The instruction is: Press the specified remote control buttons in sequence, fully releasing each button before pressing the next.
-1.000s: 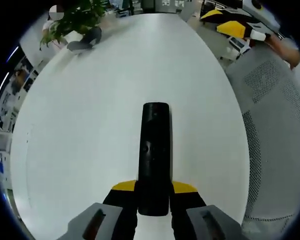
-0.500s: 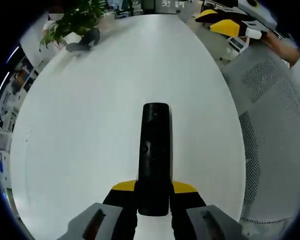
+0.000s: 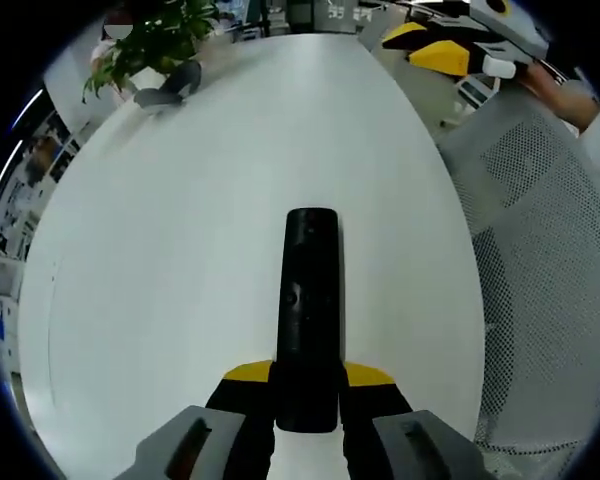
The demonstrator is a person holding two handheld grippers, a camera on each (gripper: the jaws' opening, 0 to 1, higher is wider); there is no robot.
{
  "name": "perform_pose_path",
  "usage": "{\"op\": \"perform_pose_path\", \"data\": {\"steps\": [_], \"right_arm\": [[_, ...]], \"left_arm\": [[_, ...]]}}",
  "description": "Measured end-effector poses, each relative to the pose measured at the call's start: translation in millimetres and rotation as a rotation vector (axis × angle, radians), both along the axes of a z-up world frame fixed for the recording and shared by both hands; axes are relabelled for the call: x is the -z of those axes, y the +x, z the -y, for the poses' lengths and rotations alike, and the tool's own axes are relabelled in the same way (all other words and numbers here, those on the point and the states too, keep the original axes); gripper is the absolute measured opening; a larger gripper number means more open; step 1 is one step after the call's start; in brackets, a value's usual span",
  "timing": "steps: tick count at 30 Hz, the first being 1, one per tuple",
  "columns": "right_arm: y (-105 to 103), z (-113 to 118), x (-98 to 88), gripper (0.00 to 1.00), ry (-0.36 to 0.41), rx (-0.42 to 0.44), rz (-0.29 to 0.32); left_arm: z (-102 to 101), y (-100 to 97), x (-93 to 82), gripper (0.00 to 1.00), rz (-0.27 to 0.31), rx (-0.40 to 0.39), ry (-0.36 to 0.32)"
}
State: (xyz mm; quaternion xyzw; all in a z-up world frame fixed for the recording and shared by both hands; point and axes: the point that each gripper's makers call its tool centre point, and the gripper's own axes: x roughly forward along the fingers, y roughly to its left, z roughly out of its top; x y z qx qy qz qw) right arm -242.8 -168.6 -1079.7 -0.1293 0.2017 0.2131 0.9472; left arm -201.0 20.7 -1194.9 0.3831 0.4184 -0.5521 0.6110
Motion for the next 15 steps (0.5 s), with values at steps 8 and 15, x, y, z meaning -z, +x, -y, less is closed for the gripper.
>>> {"op": "perform_pose_path", "data": {"steps": [8,15], "right_arm": [[0,0,0.9,0.16,-0.003,-0.003,-0.004],[-1,-1,1.7,0.15,-0.004,-0.009,-0.008]], "left_arm": [[0,-6.9,-0.5,0.23,0.002,0.004,-0.022],[2,-14.8,-0.8,0.23,0.003,0.016,-0.021]]}}
